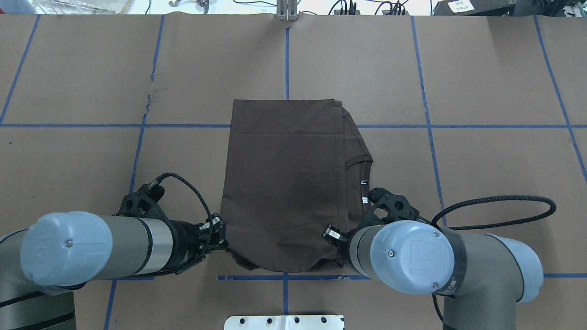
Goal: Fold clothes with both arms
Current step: 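Lift the near edge with both grippers and fold it away from the robot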
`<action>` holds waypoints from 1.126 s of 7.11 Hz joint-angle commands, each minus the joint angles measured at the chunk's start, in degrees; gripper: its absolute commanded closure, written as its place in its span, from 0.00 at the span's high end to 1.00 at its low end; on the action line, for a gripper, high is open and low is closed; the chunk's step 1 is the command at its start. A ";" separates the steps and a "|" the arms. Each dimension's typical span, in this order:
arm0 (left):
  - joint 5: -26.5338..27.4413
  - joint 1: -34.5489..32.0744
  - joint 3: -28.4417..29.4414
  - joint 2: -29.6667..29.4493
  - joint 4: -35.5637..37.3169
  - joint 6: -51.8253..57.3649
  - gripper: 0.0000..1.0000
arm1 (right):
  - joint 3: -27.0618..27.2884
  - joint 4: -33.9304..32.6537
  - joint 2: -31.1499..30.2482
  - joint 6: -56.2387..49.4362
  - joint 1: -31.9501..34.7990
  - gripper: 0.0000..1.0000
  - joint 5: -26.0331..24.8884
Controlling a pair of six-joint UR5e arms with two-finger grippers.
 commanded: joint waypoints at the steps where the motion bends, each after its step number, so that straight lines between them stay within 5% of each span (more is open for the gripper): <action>1: -1.53 -6.84 4.59 -5.76 0.44 2.96 0.00 | -3.23 0.05 3.46 -4.29 7.42 0.00 2.77; 6: -1.20 -15.03 20.58 -14.47 -1.13 12.53 0.00 | -22.37 0.76 15.24 -7.56 17.73 0.00 7.27; 8: 1.50 -17.39 35.11 -21.11 -7.34 16.57 0.01 | -39.10 19.37 17.89 -11.57 22.63 0.00 10.24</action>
